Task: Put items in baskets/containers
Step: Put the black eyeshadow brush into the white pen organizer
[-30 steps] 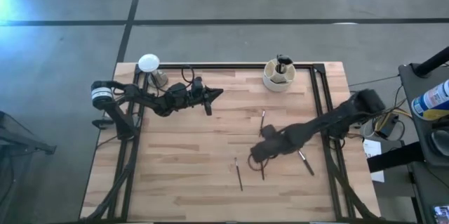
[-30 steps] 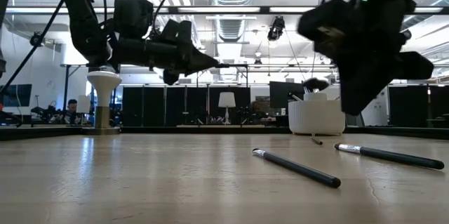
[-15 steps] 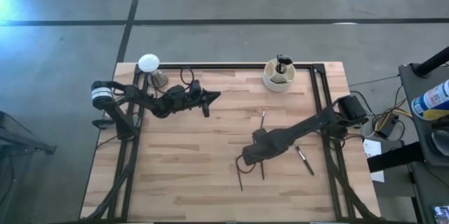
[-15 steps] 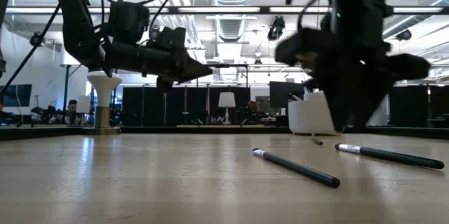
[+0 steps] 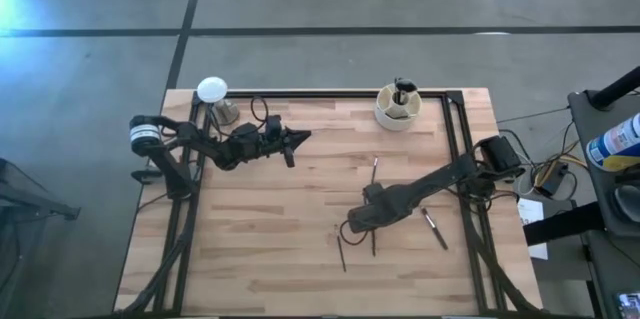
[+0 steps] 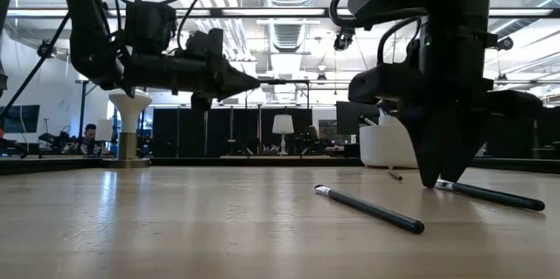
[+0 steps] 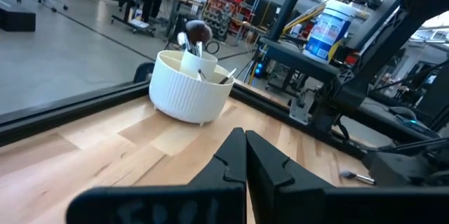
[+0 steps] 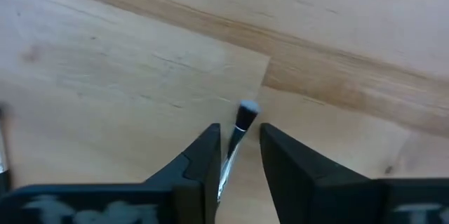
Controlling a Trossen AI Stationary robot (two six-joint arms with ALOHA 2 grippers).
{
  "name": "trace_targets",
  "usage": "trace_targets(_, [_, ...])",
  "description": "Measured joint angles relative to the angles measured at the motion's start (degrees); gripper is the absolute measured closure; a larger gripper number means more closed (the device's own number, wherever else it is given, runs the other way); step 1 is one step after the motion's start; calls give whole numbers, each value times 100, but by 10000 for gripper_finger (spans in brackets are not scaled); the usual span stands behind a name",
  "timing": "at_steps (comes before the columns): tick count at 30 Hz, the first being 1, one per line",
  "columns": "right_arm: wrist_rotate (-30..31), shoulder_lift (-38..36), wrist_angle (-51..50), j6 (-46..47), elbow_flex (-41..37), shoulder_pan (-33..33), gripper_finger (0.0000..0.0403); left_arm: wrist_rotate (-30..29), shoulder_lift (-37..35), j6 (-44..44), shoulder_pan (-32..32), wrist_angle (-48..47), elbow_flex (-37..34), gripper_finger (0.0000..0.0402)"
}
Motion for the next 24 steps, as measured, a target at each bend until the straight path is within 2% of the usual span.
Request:
trace_targets(4, [39,60,-21,-284,21,-61,327,0,-1,-3,0,0,5,401])
trace_targets(11, [266,60,10,-692,1,-80,383,2,-6,-20,0,0,5,401])
trace_targets(15, [391,-4,48,-1067,-8,-114,388,12,-6,-22,-7,0,-2,402])
trace_targets(18, [815,-214,17,-1409,-36,-145,389,15,-8,-31,-4,0,-2,401])
trace_targets(24, [1647,-1213,62,-2369,-206,-257,389,22,-8,-33,-4,-9,-4,402])
